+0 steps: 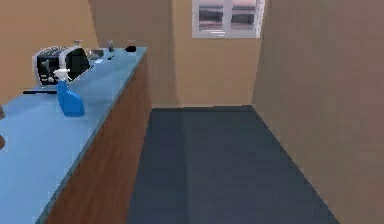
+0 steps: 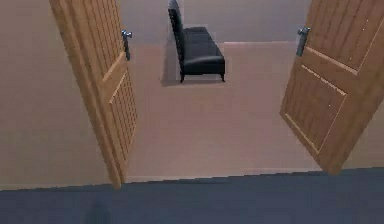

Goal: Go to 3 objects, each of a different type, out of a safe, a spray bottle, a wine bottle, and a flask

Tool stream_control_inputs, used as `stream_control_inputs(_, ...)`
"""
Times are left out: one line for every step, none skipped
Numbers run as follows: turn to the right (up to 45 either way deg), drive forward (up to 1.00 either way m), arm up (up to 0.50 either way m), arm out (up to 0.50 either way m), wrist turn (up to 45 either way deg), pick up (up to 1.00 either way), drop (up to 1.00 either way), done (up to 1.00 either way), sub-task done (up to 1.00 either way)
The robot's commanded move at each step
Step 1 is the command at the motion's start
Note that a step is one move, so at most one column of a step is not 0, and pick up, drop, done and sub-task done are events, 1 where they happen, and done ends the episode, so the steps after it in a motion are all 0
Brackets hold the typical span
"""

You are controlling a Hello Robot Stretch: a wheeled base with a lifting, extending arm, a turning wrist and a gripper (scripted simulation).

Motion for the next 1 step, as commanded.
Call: stream_control_inputs(-30.0,0.0,0.0,0.0,0.0,0.0,0.0,0.0,0.0)
